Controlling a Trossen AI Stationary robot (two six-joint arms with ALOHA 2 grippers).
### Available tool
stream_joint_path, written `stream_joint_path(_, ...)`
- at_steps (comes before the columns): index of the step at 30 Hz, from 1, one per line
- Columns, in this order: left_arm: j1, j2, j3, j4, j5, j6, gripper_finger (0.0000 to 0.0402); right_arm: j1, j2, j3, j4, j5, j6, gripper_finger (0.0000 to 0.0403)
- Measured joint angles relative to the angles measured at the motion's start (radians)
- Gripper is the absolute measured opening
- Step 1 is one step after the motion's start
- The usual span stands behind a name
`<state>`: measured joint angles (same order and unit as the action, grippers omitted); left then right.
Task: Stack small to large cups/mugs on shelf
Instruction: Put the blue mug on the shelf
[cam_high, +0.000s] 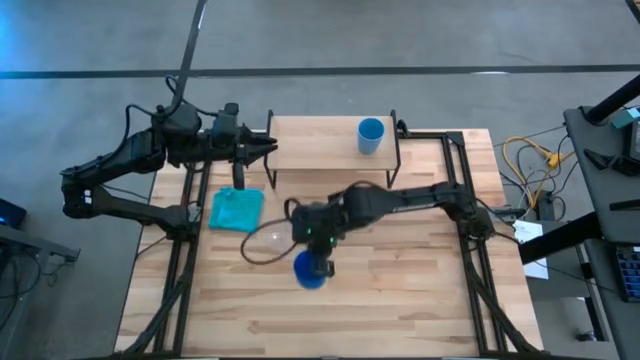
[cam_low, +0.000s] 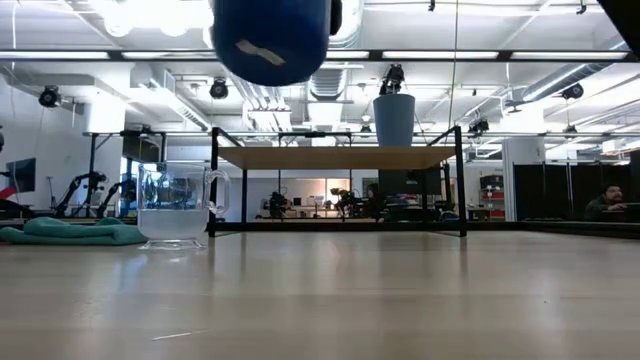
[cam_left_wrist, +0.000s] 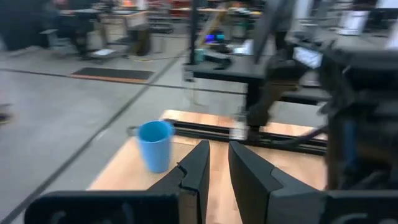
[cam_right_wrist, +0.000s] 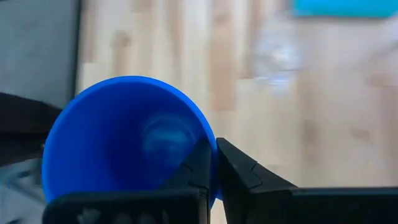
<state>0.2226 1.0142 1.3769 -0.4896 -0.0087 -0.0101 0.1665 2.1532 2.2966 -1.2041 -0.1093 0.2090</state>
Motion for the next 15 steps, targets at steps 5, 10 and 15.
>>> stream_joint_path(5,0.001,0.000,0.000,-0.032,-0.138,0.001,0.0047,-0.073,-0.014,0.054,-0.099,0.085,-0.045,0.0009)
stream_joint_path(10,0.001,0.000,0.000,-0.102,-0.154,0.023,0.0047,-0.162,-0.040,0.050,-0.132,0.085,-0.098,0.0009)
stream_joint_path(15,0.002,0.015,-0.002,-0.113,-0.154,0.019,0.0047,-0.259,-0.051,0.057,-0.130,0.085,-0.131,0.0009)
